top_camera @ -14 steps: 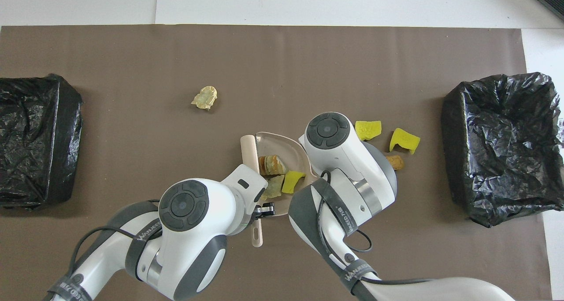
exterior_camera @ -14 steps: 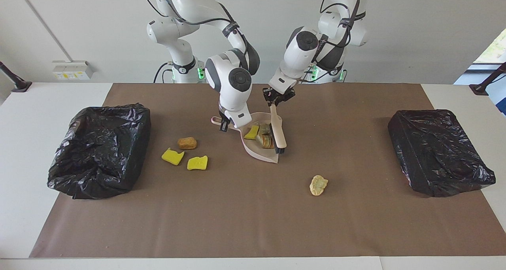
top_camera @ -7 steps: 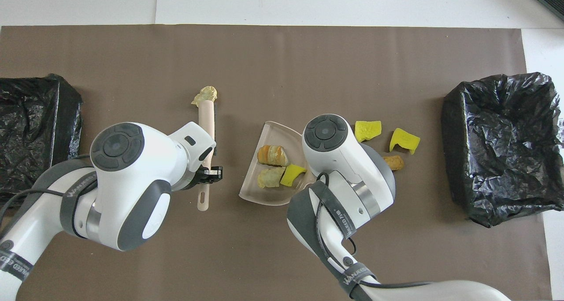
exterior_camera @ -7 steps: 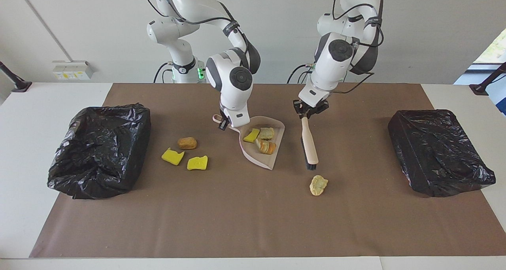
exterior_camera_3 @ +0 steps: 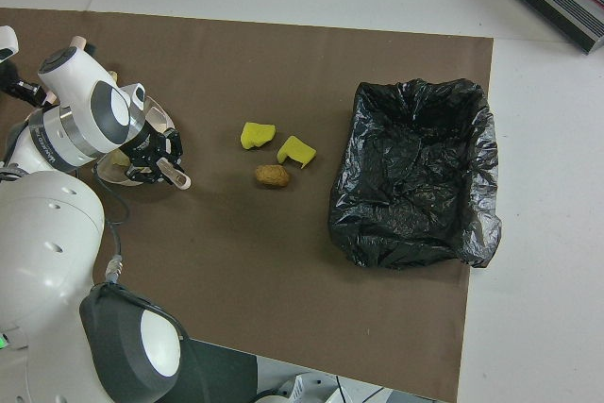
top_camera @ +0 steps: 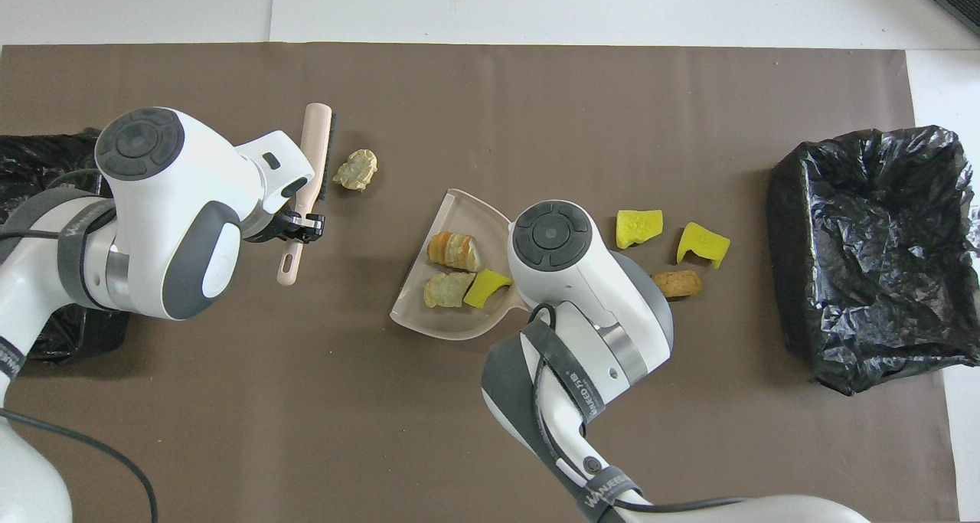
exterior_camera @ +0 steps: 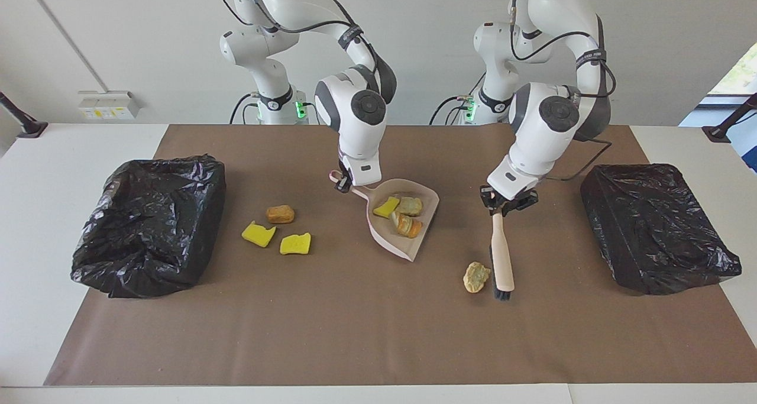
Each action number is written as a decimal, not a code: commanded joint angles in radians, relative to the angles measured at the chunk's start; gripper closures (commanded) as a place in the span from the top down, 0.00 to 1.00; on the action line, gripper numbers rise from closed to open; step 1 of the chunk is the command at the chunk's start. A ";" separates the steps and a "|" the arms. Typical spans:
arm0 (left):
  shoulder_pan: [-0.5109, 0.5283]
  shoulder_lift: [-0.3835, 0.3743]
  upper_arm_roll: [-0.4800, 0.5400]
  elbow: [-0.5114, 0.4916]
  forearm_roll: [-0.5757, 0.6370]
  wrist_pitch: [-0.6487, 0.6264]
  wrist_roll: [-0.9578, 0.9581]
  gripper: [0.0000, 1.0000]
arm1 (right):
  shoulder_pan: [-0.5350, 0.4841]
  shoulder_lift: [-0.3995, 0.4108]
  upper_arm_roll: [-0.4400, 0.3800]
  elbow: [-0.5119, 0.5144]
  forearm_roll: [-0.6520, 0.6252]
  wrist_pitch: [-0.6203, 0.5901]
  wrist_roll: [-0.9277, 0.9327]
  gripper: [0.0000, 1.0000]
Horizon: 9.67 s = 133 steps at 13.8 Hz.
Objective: Sweep and dump trash in bin
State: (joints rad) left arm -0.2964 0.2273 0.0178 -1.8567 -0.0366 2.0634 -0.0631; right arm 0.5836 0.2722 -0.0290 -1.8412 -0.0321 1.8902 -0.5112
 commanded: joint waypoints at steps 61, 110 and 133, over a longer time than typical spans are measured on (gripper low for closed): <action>-0.753 -0.477 -0.016 -0.691 -0.089 0.210 -0.865 0.00 | -0.675 -0.255 -0.006 0.073 -0.094 -0.223 -0.682 0.00; 0.169 -0.276 0.010 0.412 0.043 -0.629 0.183 1.00 | -0.827 -0.197 0.004 0.059 -0.948 0.073 -1.034 0.00; 0.171 -0.276 0.010 0.412 0.043 -0.629 0.184 1.00 | -0.415 -0.347 0.031 0.054 -0.291 -0.372 0.021 0.00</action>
State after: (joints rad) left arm -0.1389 -0.0421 0.0385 -1.4498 -0.0105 1.4528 0.1149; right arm 0.1602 -0.0585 0.0054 -1.7686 -0.3970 1.5176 -0.6079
